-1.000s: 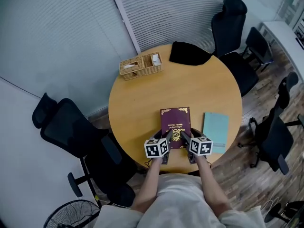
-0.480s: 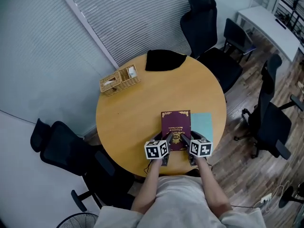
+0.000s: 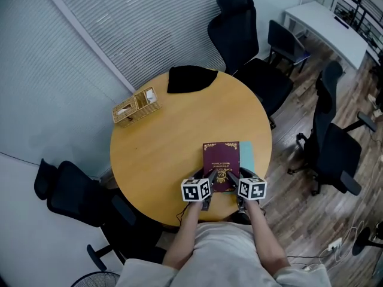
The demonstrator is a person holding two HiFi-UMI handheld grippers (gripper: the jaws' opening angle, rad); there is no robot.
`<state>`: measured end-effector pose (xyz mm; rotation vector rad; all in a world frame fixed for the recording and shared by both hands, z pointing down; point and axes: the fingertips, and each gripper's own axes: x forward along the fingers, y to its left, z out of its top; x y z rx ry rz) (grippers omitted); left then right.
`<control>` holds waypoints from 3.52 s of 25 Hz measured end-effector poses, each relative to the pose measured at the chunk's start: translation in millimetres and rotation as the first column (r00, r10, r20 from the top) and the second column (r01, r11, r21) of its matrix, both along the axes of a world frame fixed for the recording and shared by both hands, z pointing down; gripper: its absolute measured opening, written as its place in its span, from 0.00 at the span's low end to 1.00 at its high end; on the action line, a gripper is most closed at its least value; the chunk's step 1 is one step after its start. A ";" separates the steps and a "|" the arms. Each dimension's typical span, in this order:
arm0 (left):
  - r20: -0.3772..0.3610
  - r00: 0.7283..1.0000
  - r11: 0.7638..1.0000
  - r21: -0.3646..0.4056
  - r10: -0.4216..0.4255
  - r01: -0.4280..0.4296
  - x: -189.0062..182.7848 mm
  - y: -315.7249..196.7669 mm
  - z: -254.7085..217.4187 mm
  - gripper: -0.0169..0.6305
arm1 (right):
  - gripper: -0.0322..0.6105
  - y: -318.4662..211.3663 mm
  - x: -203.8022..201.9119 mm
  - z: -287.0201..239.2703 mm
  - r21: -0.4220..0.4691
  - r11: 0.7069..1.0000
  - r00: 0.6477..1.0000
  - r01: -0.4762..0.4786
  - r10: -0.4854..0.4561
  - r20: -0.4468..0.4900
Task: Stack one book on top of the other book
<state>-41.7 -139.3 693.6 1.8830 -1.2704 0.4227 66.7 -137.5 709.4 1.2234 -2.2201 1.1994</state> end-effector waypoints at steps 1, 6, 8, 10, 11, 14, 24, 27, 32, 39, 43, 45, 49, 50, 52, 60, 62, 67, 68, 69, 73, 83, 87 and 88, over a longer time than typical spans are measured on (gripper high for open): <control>-0.001 1.000 1.000 -0.003 0.005 -0.005 4.6 0.7 1.5 0.39 | 0.48 0.9 4.7 1.3 -0.003 1.000 1.000 -0.003 0.003 -0.001; -0.015 0.999 0.999 -0.012 0.030 -0.030 28.3 2.9 6.9 0.39 | 0.48 3.9 29.4 5.9 -0.015 1.000 1.000 -0.020 0.020 -0.007; -0.025 0.999 0.999 -0.018 0.033 -0.033 34.6 2.9 9.8 0.38 | 0.48 3.7 36.2 8.4 -0.014 1.000 1.000 -0.016 0.015 -0.012; -0.033 0.999 0.999 -0.025 0.035 -0.035 41.8 4.2 14.3 0.38 | 0.48 4.3 43.1 12.0 -0.013 1.000 1.000 -0.006 0.006 -0.020; -0.036 0.999 0.999 -0.027 0.038 -0.039 46.7 4.8 16.7 0.38 | 0.48 4.5 47.8 13.9 -0.014 1.000 1.000 -0.004 0.004 -0.026; -0.033 0.998 0.998 -0.034 0.048 -0.049 57.7 6.1 23.0 0.38 | 0.48 4.4 58.6 19.3 -0.021 1.000 1.000 -0.009 0.008 -0.030; -0.019 0.998 0.996 -0.061 0.057 -0.058 73.1 5.1 38.9 0.38 | 0.48 2.5 73.8 33.3 -0.042 0.999 0.999 0.007 -0.009 -0.036; -0.015 0.998 0.996 -0.067 0.061 -0.062 76.5 4.5 41.7 0.38 | 0.48 1.0 77.0 34.6 -0.035 0.999 0.999 0.013 -0.014 -0.037; -0.015 0.998 0.995 -0.083 0.062 -0.063 81.0 2.7 47.6 0.38 | 0.48 -0.5 82.2 40.2 -0.046 0.999 0.999 0.014 -0.016 -0.047; -0.018 0.997 0.992 -0.104 0.072 -0.073 82.9 0.6 56.1 0.38 | 0.48 -3.7 83.2 47.5 -0.055 0.998 0.997 0.026 -0.030 -0.066; -0.018 0.997 0.992 -0.100 0.073 -0.074 83.4 -2.0 55.7 0.38 | 0.48 -5.4 83.8 47.7 -0.054 0.998 0.998 0.022 -0.026 -0.065; -0.018 0.997 0.993 -0.098 0.072 -0.073 84.3 -1.0 56.7 0.38 | 0.48 -4.1 84.6 47.7 -0.054 0.998 0.997 0.024 -0.027 -0.066; -0.023 0.997 0.993 -0.092 0.078 -0.080 89.3 -3.6 57.5 0.38 | 0.48 -5.6 90.2 48.4 -0.054 0.998 0.997 0.016 -0.020 -0.077; -0.023 0.997 0.993 -0.093 0.077 -0.078 87.7 -4.5 57.3 0.38 | 0.48 -6.7 89.1 48.9 -0.055 0.998 0.997 0.015 -0.019 -0.079; -0.022 0.997 0.993 -0.094 0.071 -0.073 83.3 -5.4 57.6 0.38 | 0.48 -8.1 85.1 49.5 -0.061 0.998 0.997 0.017 -0.022 -0.080; -0.031 0.998 0.995 -0.081 0.063 -0.065 82.1 -9.4 57.3 0.38 | 0.48 -12.8 82.6 48.7 -0.060 0.998 0.995 0.025 -0.030 -0.094; -0.034 0.998 0.994 -0.084 0.060 -0.063 81.7 -7.1 57.4 0.38 | 0.48 -10.7 82.5 48.4 -0.065 0.998 0.995 0.023 -0.029 -0.090; -0.036 0.998 0.995 -0.081 0.051 -0.053 77.8 -7.2 56.8 0.38 | 0.48 -11.8 78.2 47.4 -0.063 0.997 0.995 0.036 -0.041 -0.086; -0.036 0.998 0.995 -0.080 0.050 -0.053 77.8 -7.4 56.9 0.38 | 0.48 -11.8 78.3 47.7 -0.063 0.997 0.995 0.037 -0.042 -0.085; -0.035 0.998 0.995 -0.080 0.050 -0.052 77.9 -7.3 57.1 0.38 | 0.48 -11.6 78.3 48.0 -0.064 0.997 0.996 0.037 -0.042 -0.084; -0.027 0.999 0.996 -0.078 0.045 -0.047 75.2 -6.5 57.1 0.38 | 0.48 -10.5 76.3 48.4 -0.064 0.997 0.996 0.036 -0.041 -0.079; -0.033 0.999 0.997 -0.078 0.026 -0.029 69.6 -7.2 58.4 0.38 | 0.48 -8.2 71.6 48.8 -0.066 0.996 0.995 0.054 -0.059 -0.078; -0.041 0.999 0.997 -0.077 0.028 -0.031 70.0 -8.7 57.9 0.38 | 0.48 -9.0 71.5 49.1 -0.062 0.997 0.996 0.052 -0.057 -0.076; -0.044 0.999 0.996 -0.078 0.027 -0.031 70.0 -8.6 57.9 0.38 | 0.48 -9.7 71.4 48.4 -0.058 0.997 0.995 0.053 -0.057 -0.076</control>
